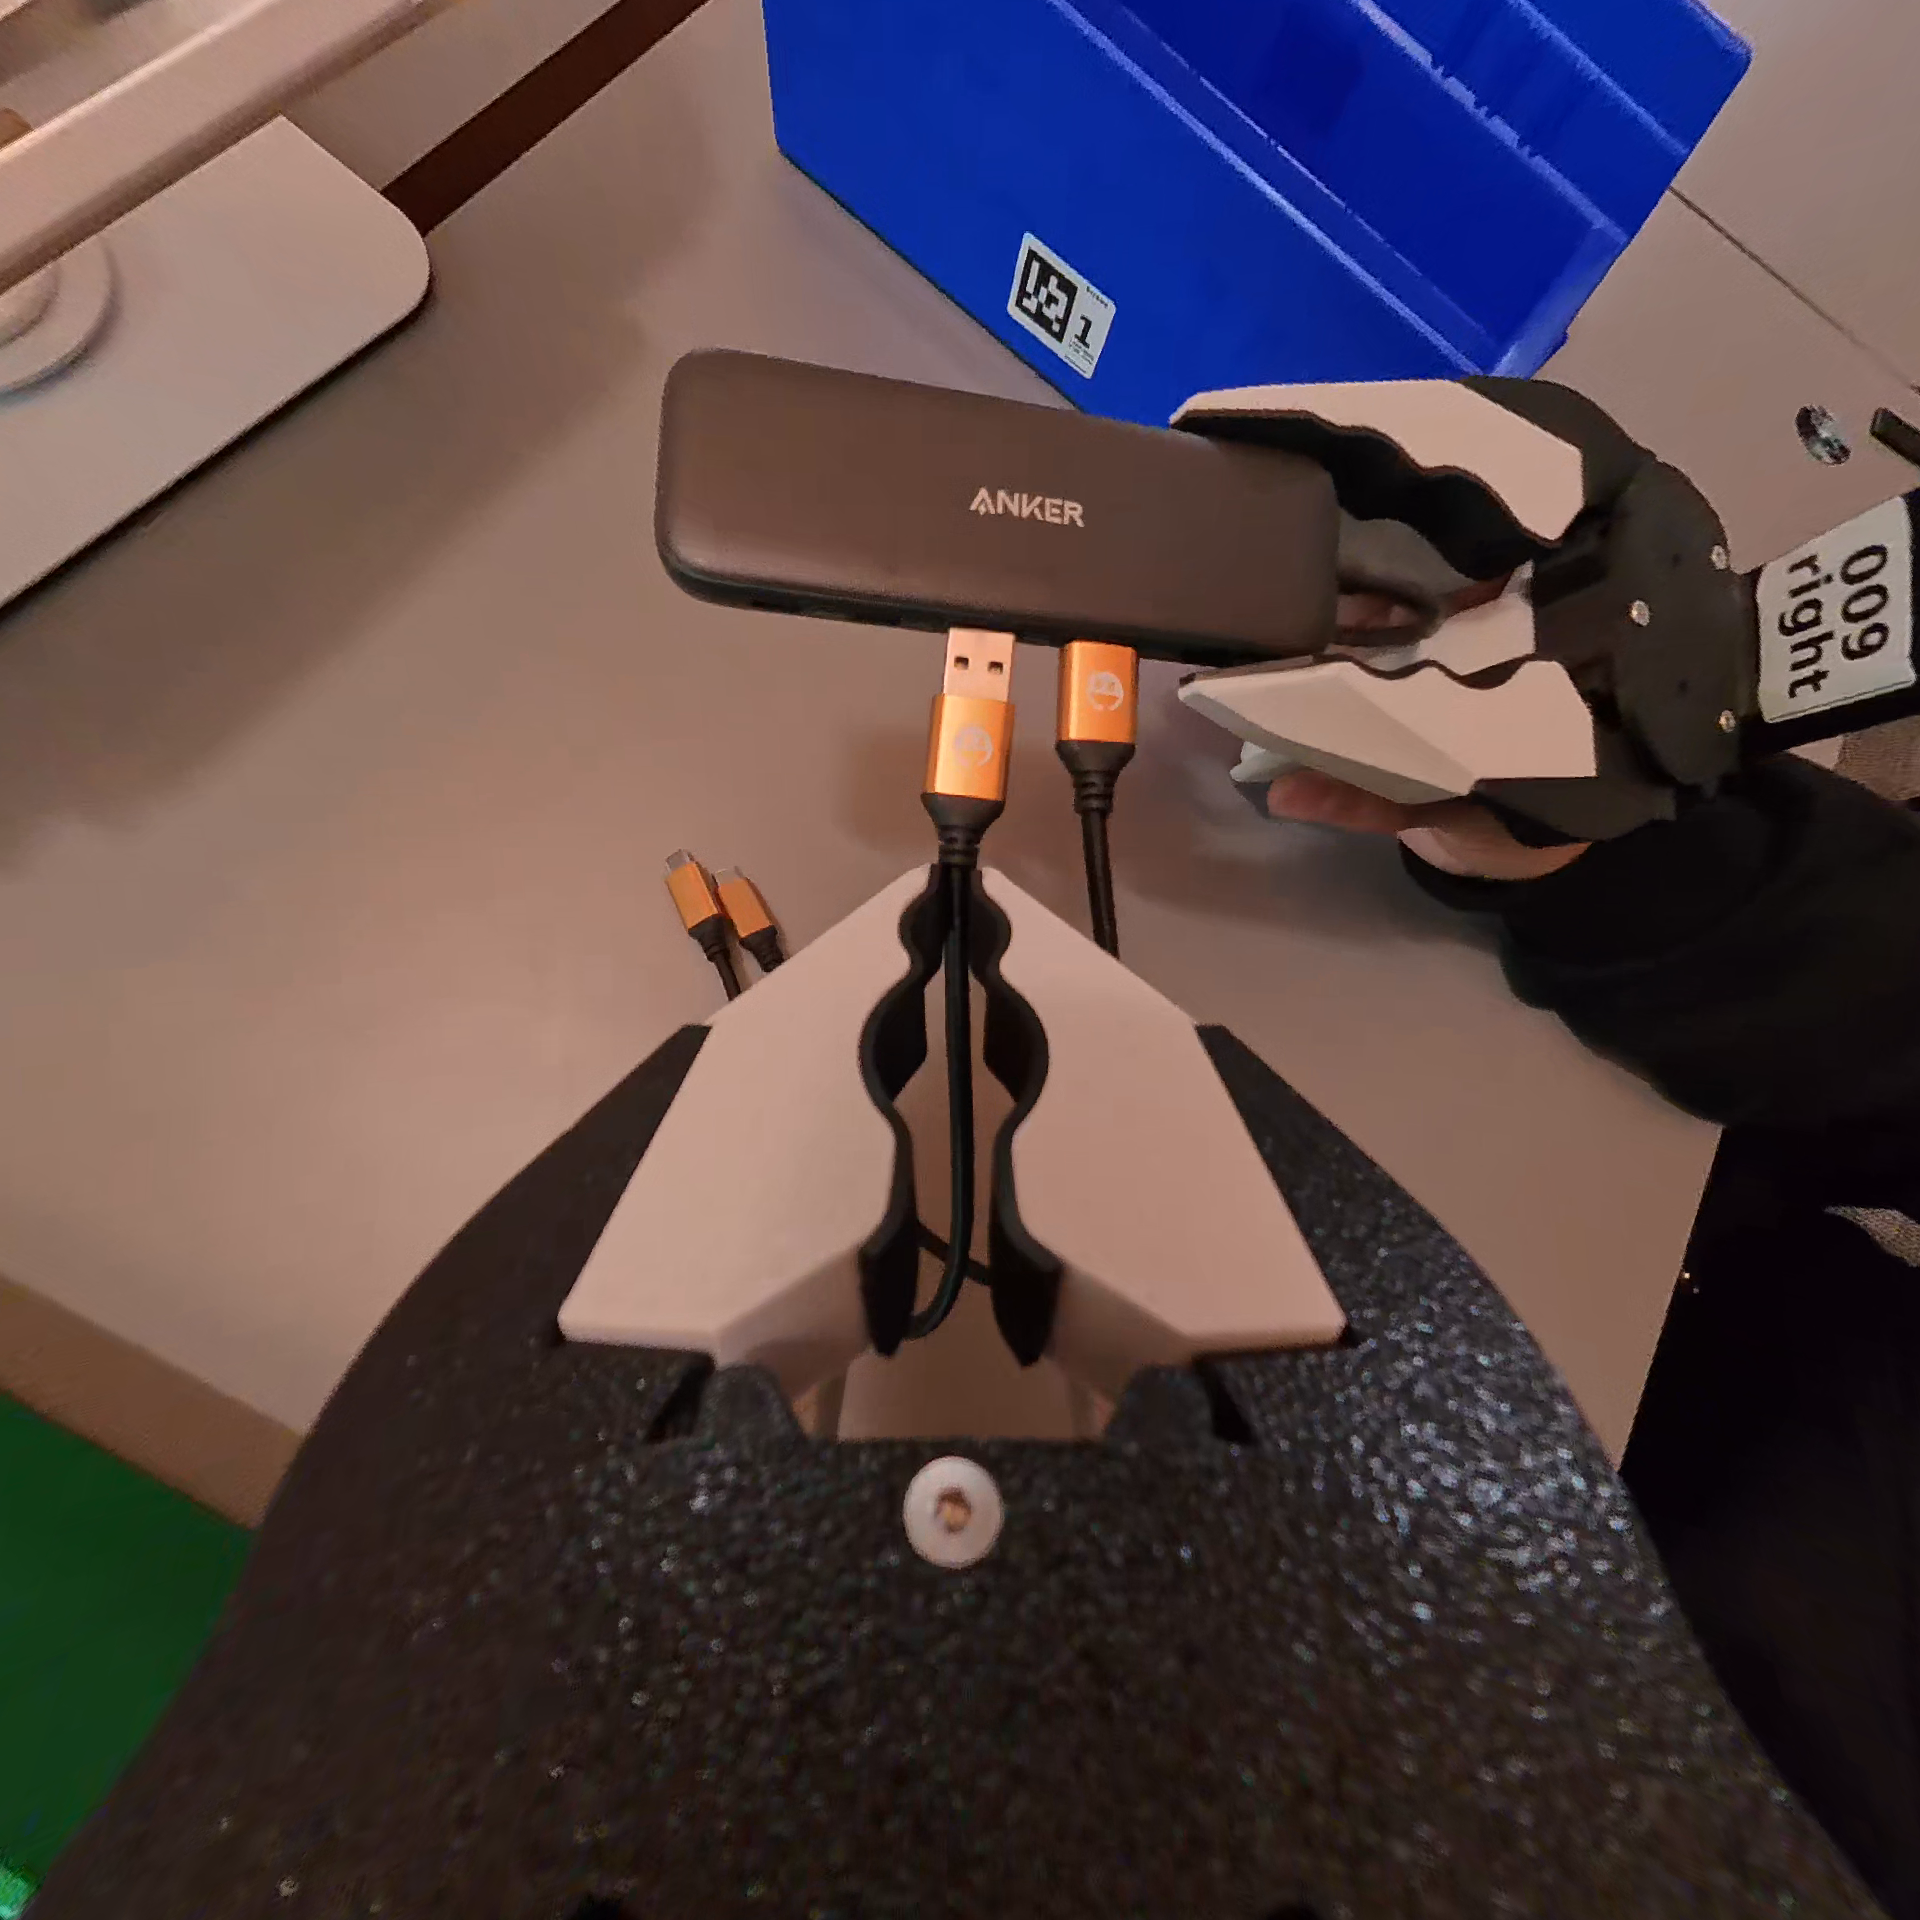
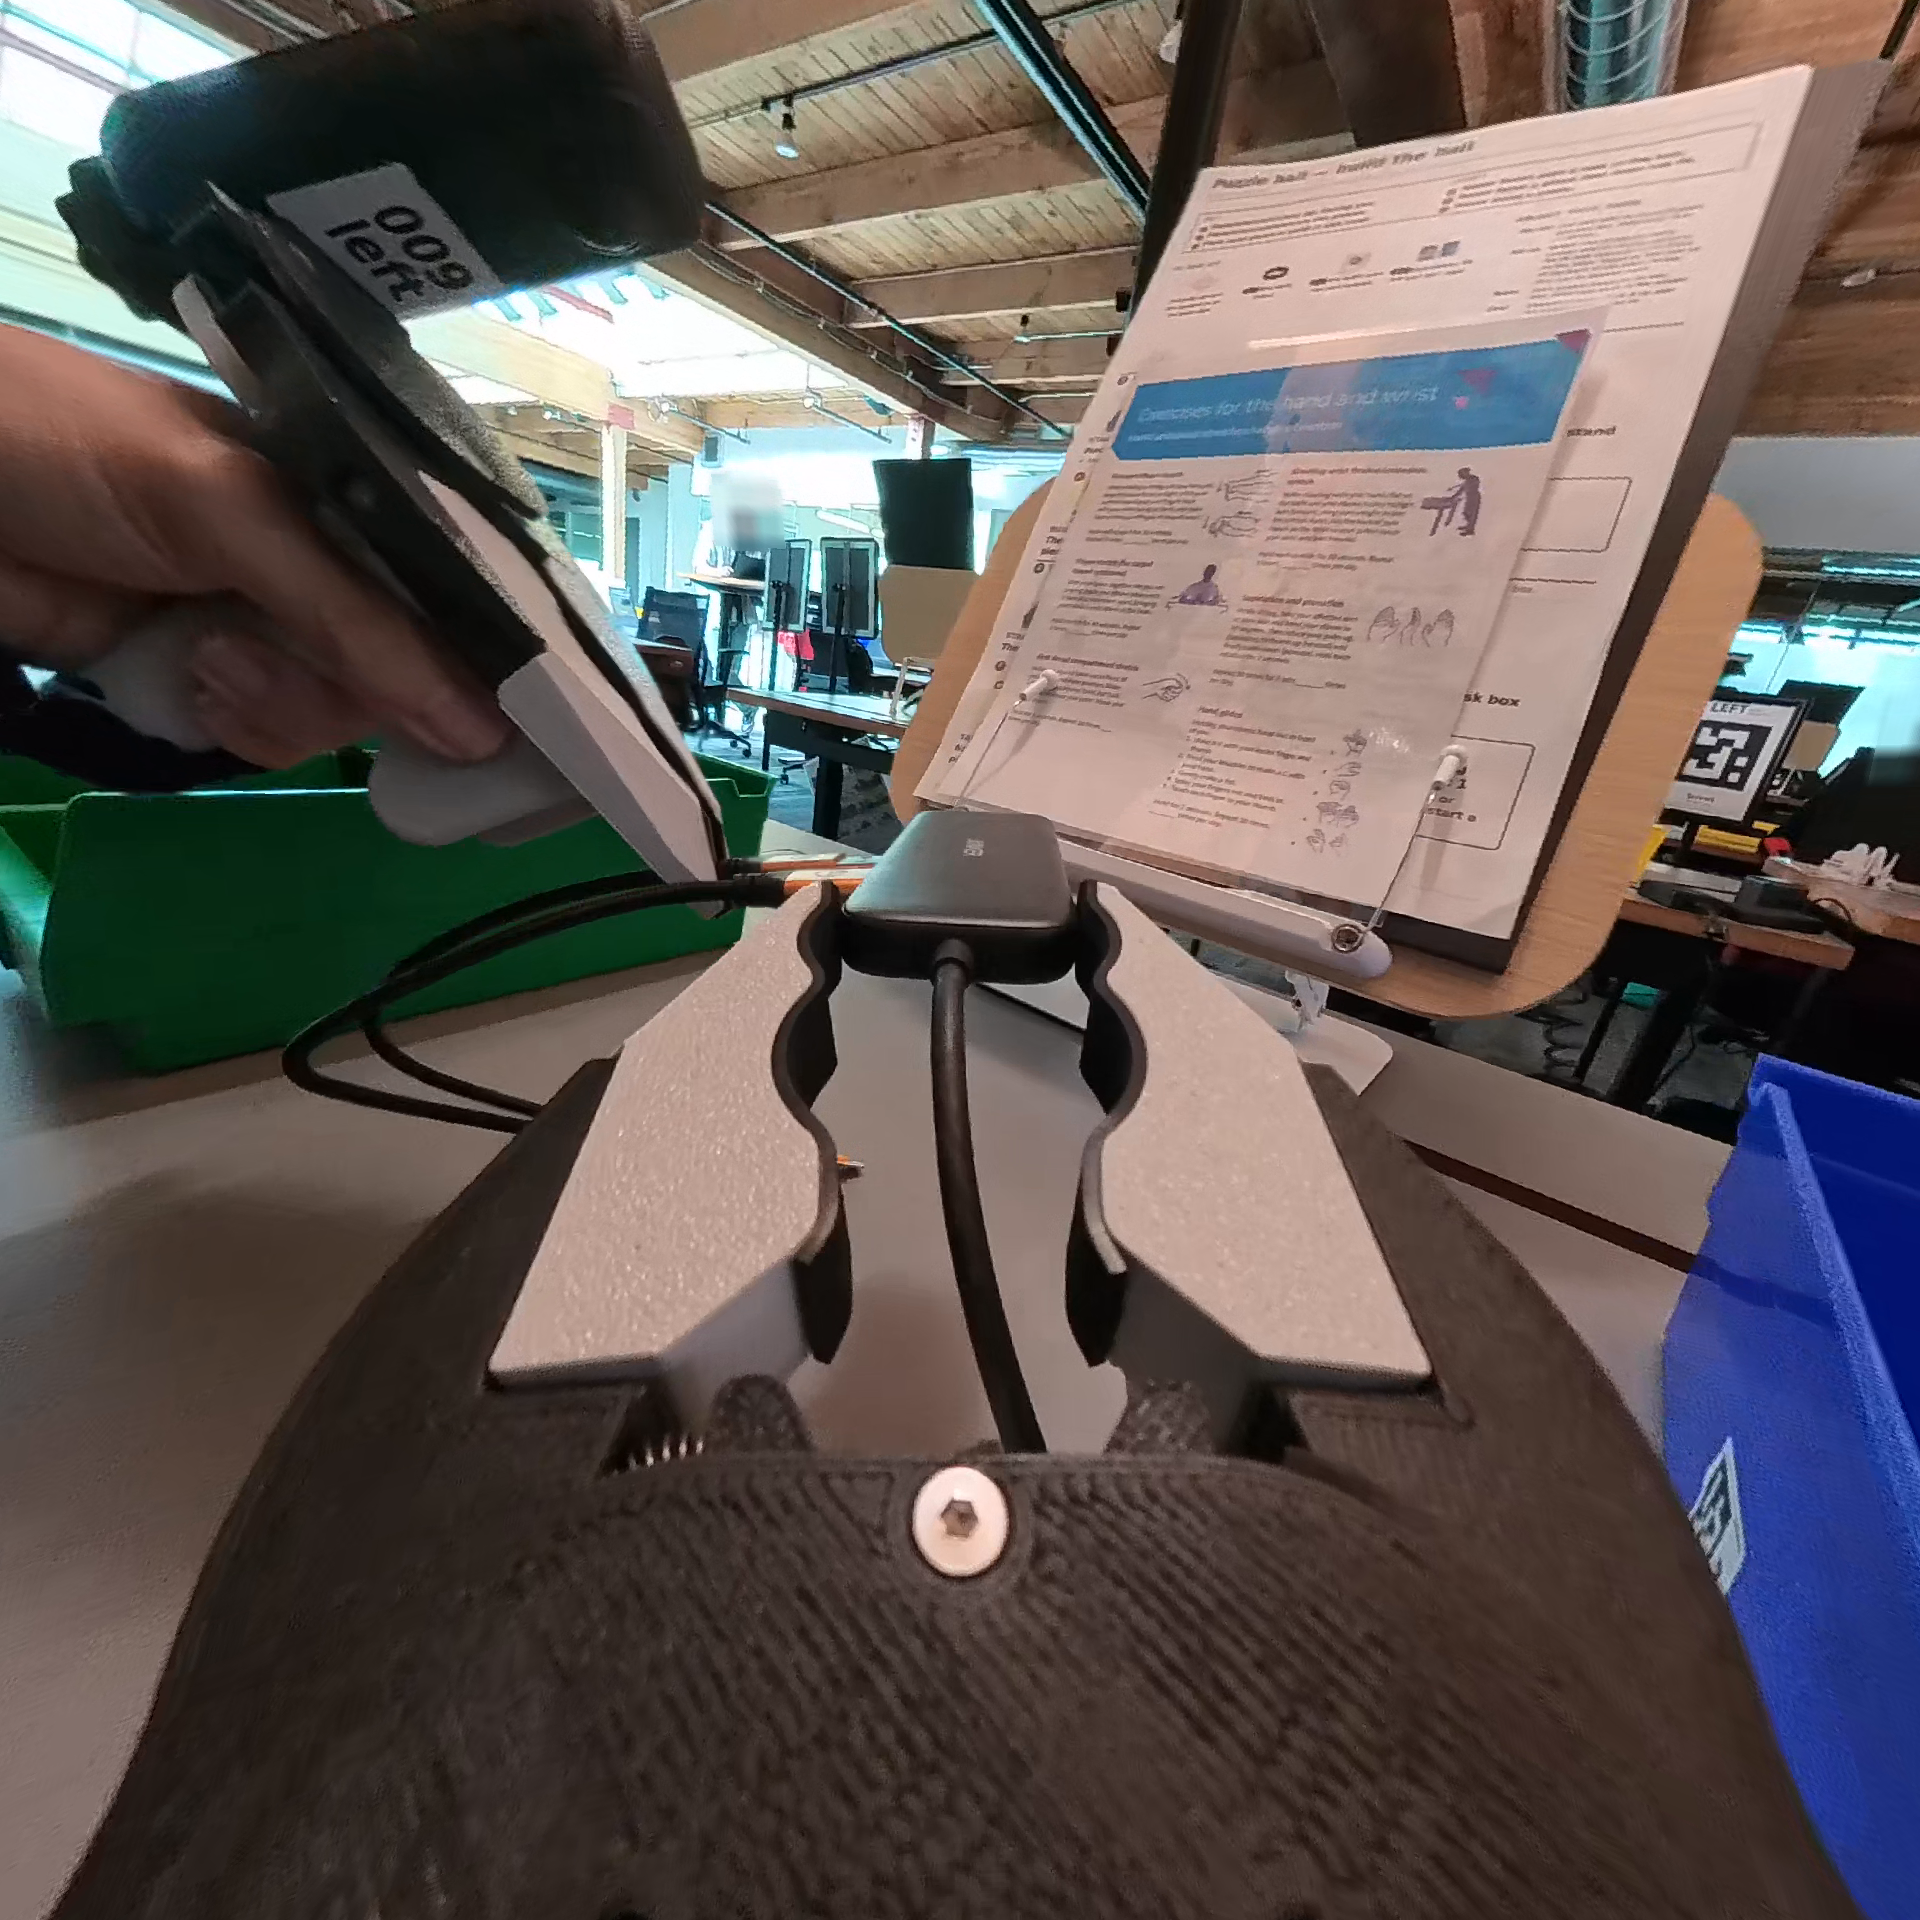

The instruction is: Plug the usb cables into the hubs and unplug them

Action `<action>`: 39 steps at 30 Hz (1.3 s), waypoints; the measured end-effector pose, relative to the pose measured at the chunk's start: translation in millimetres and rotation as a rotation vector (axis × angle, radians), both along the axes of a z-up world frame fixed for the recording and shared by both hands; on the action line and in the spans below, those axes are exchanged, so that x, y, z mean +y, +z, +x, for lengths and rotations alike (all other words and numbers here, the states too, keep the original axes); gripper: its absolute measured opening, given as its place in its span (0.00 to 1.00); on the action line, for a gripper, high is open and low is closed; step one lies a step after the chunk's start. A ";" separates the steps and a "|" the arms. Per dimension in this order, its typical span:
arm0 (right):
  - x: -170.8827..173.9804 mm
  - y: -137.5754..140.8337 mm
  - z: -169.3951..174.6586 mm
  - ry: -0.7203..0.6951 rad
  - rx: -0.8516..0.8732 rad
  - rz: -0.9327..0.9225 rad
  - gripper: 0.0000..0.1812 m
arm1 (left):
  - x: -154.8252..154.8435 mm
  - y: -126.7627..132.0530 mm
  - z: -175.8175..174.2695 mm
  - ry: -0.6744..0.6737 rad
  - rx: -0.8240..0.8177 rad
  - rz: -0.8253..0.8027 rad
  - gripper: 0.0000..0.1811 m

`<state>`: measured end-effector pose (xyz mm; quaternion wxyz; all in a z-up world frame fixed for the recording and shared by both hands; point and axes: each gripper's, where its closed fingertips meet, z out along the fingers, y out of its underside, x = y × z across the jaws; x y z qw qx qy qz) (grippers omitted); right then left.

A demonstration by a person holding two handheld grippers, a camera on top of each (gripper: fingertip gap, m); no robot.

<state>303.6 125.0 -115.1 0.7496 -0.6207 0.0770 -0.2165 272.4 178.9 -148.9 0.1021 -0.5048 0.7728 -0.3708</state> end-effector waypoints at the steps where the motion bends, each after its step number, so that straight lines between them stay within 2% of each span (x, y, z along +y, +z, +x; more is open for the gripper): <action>1: 0.6 -0.2 -0.4 -0.004 -0.004 -0.004 0.24 | 0.7 0.1 0.3 0.004 -0.003 0.005 0.00; 9: 5.0 -5.6 -0.6 -0.002 0.023 -0.039 0.24 | -0.4 5.6 6.1 0.008 -0.075 0.102 0.00; 14: 8.4 -6.5 -4.4 0.005 0.020 -0.082 0.24 | 4.2 1.6 7.6 -0.021 -0.117 0.258 0.00; 17: 8.2 -7.7 -3.5 0.003 0.002 -0.090 0.24 | 3.0 1.8 9.0 -0.028 -0.133 0.266 0.00; 20: 2.0 1.4 -1.7 0.000 -0.025 -0.048 0.24 | -3.8 13.2 9.7 -0.042 -0.185 0.210 0.00; 23: -0.8 15.5 -9.7 0.000 -0.085 0.002 0.24 | -3.2 30.5 0.7 -0.042 -0.220 0.182 0.12; 26: 0.6 25.7 -19.3 0.020 -0.125 0.000 0.24 | 30.2 67.1 -2.9 0.128 -0.345 0.233 0.19; 28: -5.0 40.9 -20.4 0.013 -0.119 0.049 0.24 | 55.7 87.8 -7.1 0.246 -0.424 0.267 0.19; 30: -13.6 63.0 -20.1 -0.010 -0.142 0.080 0.24 | 71.7 96.6 -12.8 0.295 -0.453 0.283 0.19; 34: -42.2 130.5 -21.9 -0.072 -0.214 0.129 0.24 | 84.1 96.2 -17.7 0.312 -0.444 0.280 0.19; 39: -102.6 214.7 0.2 -0.220 -0.244 0.181 0.24 | 80.2 95.8 -18.9 0.269 -0.446 0.289 0.19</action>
